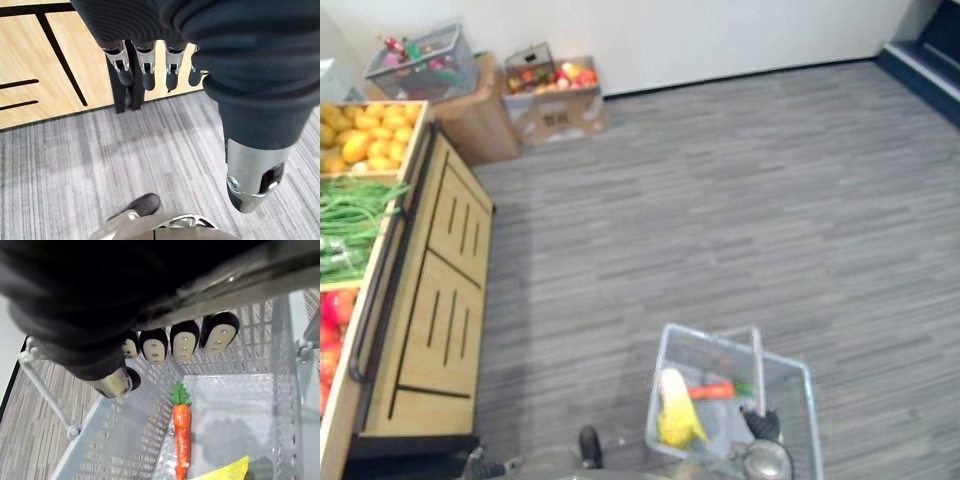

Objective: Pick vegetable in the basket

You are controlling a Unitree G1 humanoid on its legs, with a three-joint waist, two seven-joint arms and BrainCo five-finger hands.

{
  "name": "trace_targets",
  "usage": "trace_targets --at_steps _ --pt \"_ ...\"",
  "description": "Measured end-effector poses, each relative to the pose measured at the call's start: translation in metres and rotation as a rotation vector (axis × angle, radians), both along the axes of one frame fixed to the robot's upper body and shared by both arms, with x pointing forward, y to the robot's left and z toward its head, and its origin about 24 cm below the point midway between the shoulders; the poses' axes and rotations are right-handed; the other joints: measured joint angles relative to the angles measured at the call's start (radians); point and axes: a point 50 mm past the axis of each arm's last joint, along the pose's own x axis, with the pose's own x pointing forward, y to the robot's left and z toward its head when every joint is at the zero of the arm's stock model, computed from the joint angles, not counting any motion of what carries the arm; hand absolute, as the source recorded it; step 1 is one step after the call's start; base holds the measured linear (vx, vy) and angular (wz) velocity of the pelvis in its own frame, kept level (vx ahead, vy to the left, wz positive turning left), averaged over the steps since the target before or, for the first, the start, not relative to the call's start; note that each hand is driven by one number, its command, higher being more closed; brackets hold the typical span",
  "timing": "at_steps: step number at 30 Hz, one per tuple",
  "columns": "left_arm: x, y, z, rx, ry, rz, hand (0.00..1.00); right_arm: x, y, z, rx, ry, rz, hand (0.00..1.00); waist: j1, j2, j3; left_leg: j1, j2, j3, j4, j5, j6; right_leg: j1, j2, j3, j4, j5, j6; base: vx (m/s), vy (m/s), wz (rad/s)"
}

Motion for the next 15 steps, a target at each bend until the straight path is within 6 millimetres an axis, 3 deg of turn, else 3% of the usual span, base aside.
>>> trace_targets --at_steps 2,3,5,6,9,11,12,13,14,15 --pt "-0.001 0.001 -0.001 0.004 0.014 -0.025 0.0 -0.001 -0.003 0.0 -0.006 0.002 -0.005 1.0 0.001 -0.008 0.0 0.024 -0.013 -0.022 -0.02 -0.023 0.01 -0.04 -0.047 0.009 0.163 -0.027 0.024 -0.03 0.101 0.33" --pt "-0.004 0.002 -0.001 0.009 0.028 -0.044 0.0 0.006 -0.001 0.002 -0.005 -0.014 0.005 1.0 0.003 -0.009 -0.001 0.035 -0.013 -0.024 -0.023 -0.027 0.017 -0.107 -0.074 0.052 0.32 -0.01 0.024 -0.06 0.114 0.17" --pt "-0.005 0.003 -0.001 0.015 0.034 -0.057 0.0 0.014 0.005 0.003 0.01 -0.034 0.014 1.0 0.006 -0.014 -0.004 0.051 -0.009 -0.05 -0.021 -0.032 0.027 -0.183 -0.076 0.151 0.461 0.029 0.007 0.02 0.088 0.31" --pt "-0.005 0.007 0.0 0.026 0.034 -0.059 0.0 0.009 0.009 -0.001 0.027 -0.016 0.01 1.0 0.004 -0.029 -0.007 0.049 -0.002 -0.079 -0.018 -0.033 0.031 -0.194 -0.058 0.205 0.451 -0.003 -0.015 0.09 0.028 0.57" --pt "-0.005 0.012 0.001 0.034 0.034 -0.037 0.0 -0.002 0.008 -0.009 0.068 0.018 -0.075 1.0 0.004 -0.05 -0.014 0.028 0.016 -0.136 0.002 -0.03 0.021 -0.182 -0.014 0.236 0.261 -0.026 -0.024 0.12 -0.031 0.67" --pt "-0.005 0.013 0.001 0.033 0.029 -0.019 0.0 -0.014 0.004 -0.014 0.096 0.047 -0.155 1.0 0.002 -0.054 -0.02 0.006 0.026 -0.172 0.033 -0.038 0.007 -0.182 0.007 0.291 0.115 -0.003 -0.007 0.13 -0.111 0.57" --pt "-0.006 0.015 0.001 0.031 0.025 0.011 0.0 -0.02 0.003 -0.017 0.112 0.062 -0.189 1.0 0.002 -0.064 -0.025 -0.002 0.023 -0.189 0.044 -0.044 -0.003 -0.179 0.009 0.305 0.072 0.034 -0.006 0.12 -0.182 0.62" --pt "-0.01 0.02 0.001 0.031 0.026 0.062 0.0 -0.029 0.006 -0.022 0.138 0.09 -0.237 1.0 0.002 -0.092 -0.042 -0.01 0.007 -0.212 0.051 -0.047 -0.017 -0.178 0.001 0.303 0.037 0.108 0.004 0.13 -0.216 0.58" --pt "-0.011 0.02 0.001 0.026 0.029 0.083 0.0 -0.035 0.005 -0.024 0.147 0.103 -0.267 1.0 0.002 -0.098 -0.049 -0.009 0.01 -0.221 0.045 -0.044 -0.025 -0.162 -0.001 0.289 0.031 0.081 0.019 0.14 -0.246 0.61" --pt "-0.015 0.015 -0.001 0.007 0.031 0.122 0.0 -0.044 0.002 -0.026 0.157 0.118 -0.325 1.0 0.004 -0.063 -0.071 -0.007 0.039 -0.244 0.036 -0.039 -0.041 -0.144 0.026 0.258 0.009 0.078 0.011 0.17 -0.231 0.48"
